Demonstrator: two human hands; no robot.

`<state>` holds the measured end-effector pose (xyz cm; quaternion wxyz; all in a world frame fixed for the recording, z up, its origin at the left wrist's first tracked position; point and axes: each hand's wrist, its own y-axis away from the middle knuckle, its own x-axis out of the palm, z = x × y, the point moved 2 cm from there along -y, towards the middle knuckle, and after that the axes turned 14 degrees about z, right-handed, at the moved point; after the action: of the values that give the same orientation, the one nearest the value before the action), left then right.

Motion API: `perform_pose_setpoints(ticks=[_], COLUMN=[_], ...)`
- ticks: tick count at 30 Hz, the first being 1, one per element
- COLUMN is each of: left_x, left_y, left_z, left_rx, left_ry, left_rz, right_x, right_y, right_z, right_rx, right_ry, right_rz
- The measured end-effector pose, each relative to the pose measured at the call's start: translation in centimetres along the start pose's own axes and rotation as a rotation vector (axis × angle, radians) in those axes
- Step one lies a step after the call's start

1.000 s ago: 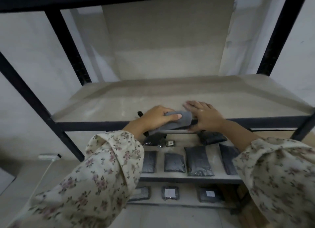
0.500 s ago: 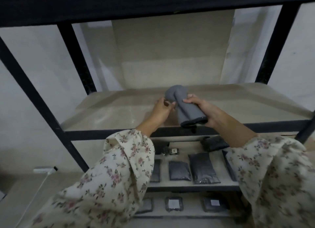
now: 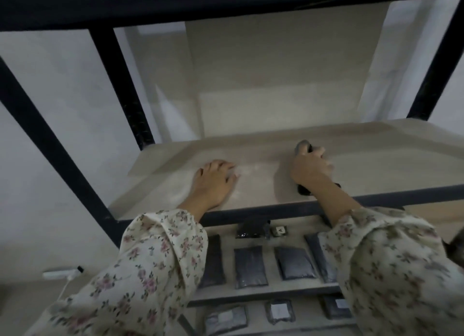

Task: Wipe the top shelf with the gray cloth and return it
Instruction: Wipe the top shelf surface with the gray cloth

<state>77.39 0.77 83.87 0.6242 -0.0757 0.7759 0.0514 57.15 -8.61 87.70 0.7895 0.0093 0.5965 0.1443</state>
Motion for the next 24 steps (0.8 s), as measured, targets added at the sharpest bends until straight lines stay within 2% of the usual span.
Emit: perform_pose_setpoints(ticks=[3,8,10,12,14,15,17,20,22,24], left_x=[-0.3,-0.5,-0.6,-0.5,-0.4,-0.4,-0.3,0.0,0.0,0.0], left_y=[-0.3,-0.8,-1.1,-1.2,-1.3,-1.5,-1.8,-2.1,-1.9,-1.8], left_z=[1.7,3.6,4.3,4.7,4.9,4.9,4.9,5.0,5.1,5.2], left_rx=[0.034,0.06,0.081,0.092,0.089,0.086,0.077,0.077,0.085,0.088], left_ry=[0.01,0.004,0.035,0.055,0.06,0.06,0.048,0.023,0.026,0.025], left_rz=[0.005,0.006,0.012,0.013,0.006,0.0,0.0,-0.001,-0.012,-0.021], right_x=[1.5,3.0,1.1,-0.4,0.0,0.6,2.2,2.4,0.9,-0.3], right_y=[-0.6,-2.9,-5.6,-7.8,-8.5,-8.5,-8.2,-8.7,-10.8,-13.2], right_z=[4.6,9.2,7.8,5.5,5.0,5.7,8.4,10.8,10.4,9.1], right_rx=[-0.087,-0.354,-0.287,-0.119,-0.032,-0.054,-0.225,-0.472,-0.449,-0.338], right_ry=[-0.007,-0.056,-0.064,-0.074,-0.016,0.02,0.037,-0.083,-0.091,0.015], right_rz=[-0.022,0.084,0.03,-0.053,-0.049,-0.044,-0.002,0.098,-0.011,-0.082])
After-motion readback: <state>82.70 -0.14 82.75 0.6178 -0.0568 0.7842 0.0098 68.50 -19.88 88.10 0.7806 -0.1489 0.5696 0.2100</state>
